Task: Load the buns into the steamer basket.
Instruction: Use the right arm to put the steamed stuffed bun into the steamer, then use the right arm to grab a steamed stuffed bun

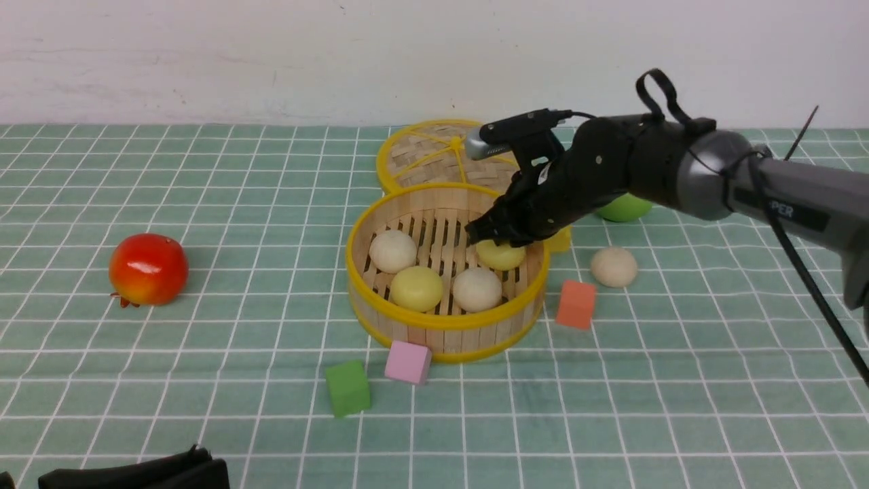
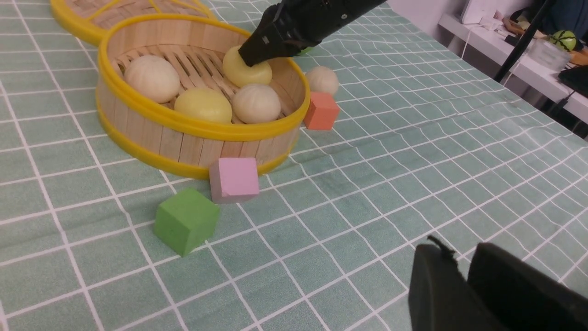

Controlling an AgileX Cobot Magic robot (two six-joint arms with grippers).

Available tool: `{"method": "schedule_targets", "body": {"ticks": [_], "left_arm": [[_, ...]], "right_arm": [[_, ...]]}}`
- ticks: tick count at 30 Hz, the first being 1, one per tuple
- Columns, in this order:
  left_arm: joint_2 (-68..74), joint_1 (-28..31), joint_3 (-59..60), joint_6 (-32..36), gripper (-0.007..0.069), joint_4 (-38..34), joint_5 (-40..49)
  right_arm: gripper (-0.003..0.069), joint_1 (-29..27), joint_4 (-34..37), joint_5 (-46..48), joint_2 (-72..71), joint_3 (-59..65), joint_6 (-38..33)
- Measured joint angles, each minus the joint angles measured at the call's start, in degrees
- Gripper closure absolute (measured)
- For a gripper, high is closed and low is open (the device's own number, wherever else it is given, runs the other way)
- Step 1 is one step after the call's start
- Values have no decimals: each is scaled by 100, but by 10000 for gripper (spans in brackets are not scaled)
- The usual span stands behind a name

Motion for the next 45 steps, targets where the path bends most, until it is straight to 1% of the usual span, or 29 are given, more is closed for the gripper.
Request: {"method": "schedule_targets", "body": {"ticks": [1, 2, 3, 4, 5, 6, 7, 8, 9, 11, 13, 14, 15, 17, 18, 21, 23, 26, 27, 28, 30, 33, 36, 45], "left_arm": [[0, 0, 0, 0, 515, 0, 0], [0, 0, 0, 0, 515, 0, 0], [0, 0, 0, 0, 513, 0, 0], [0, 0, 0, 0, 513, 0, 0], [0, 0, 0, 0, 512, 0, 0], [0, 0, 0, 0, 512, 0, 0], [0, 0, 0, 0, 512, 0, 0], [0, 0, 0, 0, 512, 0, 0], [0, 0, 0, 0, 512, 0, 0], [0, 0, 0, 0, 512, 0, 0], [0, 0, 0, 0, 512, 0, 0], [0, 0, 0, 0, 512, 0, 0], [0, 0, 0, 0, 512, 0, 0], [0, 0, 0, 0, 512, 0, 0], [0, 0, 0, 0, 512, 0, 0], [0, 0, 0, 0, 512, 0, 0], [0, 0, 0, 0, 510, 0, 0], [0, 0, 0, 0, 504, 0, 0], [0, 0, 0, 0, 504, 0, 0], [0, 0, 0, 0, 501, 0, 0], [0, 0, 0, 0, 501, 0, 0], [0, 0, 0, 0, 498, 0, 0], [0, 0, 0, 0, 496, 0, 0], [0, 0, 0, 0, 494, 0, 0]], "right_arm": [[499, 0, -32, -28, 14, 0, 0], [477, 0, -46, -41, 14, 0, 0], [421, 0, -62, -46, 14, 0, 0], [412, 0, -62, -46, 14, 0, 0], [379, 0, -62, -46, 1, 0, 0], [322, 0, -62, 3, -45, 0, 0], [291, 0, -41, 50, -111, 0, 0], [244, 0, -12, 160, -229, 0, 0], [218, 0, 4, 247, -368, 6, -2], [188, 0, -36, 387, -684, 6, -8], [173, -20, -273, 558, -1048, 6, -29], [173, -67, -522, 701, -1273, 0, -49], [173, -74, -617, 723, -1336, 0, -48], [183, -235, -1150, 1011, -1561, -31, 4], [199, -373, -1446, 1200, -1583, -38, 178], [242, -771, -1630, 1792, -1447, 48, 821], [276, -1022, -1567, 2096, -1208, 135, 1033], [321, -1229, -1146, 2217, -818, 188, 1081], [321, -1238, -1146, 2212, -795, 188, 1081], [335, -1292, -847, 2109, -662, 201, 1016], [342, -1318, -466, 1912, -550, 207, 872], [344, -1318, -116, 1696, -524, 207, 737], [344, -1313, 30, 1501, -519, 207, 685], [344, -1313, 35, 1229, -216, 207, 573]]}}
